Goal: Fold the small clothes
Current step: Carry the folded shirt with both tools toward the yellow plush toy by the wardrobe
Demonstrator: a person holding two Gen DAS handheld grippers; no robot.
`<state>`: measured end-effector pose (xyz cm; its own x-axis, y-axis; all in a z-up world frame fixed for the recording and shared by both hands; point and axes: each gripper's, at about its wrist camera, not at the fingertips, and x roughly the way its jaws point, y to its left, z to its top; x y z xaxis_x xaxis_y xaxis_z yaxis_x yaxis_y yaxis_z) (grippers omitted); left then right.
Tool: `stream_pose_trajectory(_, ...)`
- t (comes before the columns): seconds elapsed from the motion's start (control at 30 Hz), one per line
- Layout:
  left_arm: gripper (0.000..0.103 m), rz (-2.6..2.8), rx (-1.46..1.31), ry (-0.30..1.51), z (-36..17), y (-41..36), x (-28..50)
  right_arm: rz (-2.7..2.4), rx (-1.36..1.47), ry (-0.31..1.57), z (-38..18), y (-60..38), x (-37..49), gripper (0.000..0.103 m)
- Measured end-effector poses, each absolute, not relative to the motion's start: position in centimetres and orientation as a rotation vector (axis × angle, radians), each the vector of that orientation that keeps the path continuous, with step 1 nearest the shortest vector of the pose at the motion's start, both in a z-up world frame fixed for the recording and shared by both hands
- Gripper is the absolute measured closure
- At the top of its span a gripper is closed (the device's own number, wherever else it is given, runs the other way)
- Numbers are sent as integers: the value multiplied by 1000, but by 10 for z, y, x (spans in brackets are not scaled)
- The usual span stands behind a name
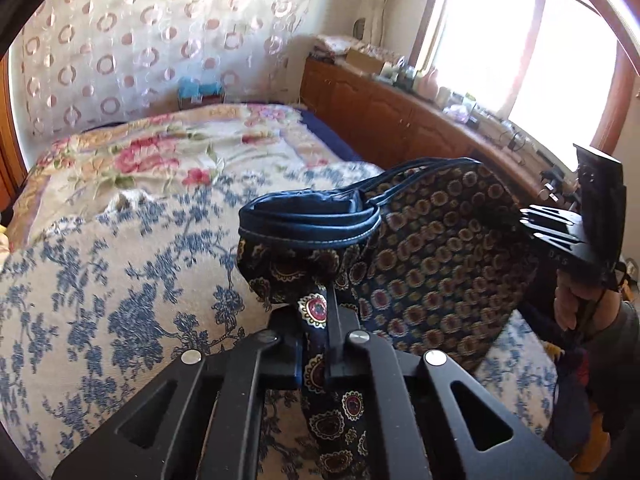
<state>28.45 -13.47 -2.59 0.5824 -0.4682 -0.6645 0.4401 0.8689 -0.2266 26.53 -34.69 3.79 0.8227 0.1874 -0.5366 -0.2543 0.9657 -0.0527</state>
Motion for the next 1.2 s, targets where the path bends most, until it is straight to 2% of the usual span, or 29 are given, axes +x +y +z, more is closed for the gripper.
stream_pose_trajectory(0.33, 96, -473, -68, 670, 16, -73, 250, 316, -239, 469, 68, -278, 255, 98)
stream_pose_trajectory(0.77, 96, -164, -169, 529, 52, 111, 193, 586, -364, 341, 111, -91, 307, 98)
stream_pose_trajectory(0.97, 96, -40, -254, 477, 47, 172, 166, 700, -442, 302, 122, 8, 341, 99)
stream_pose_trajectory(1.2, 96, 74, -356, 510, 7, 213, 152, 842, -501, 330, 105, 102, 406, 99)
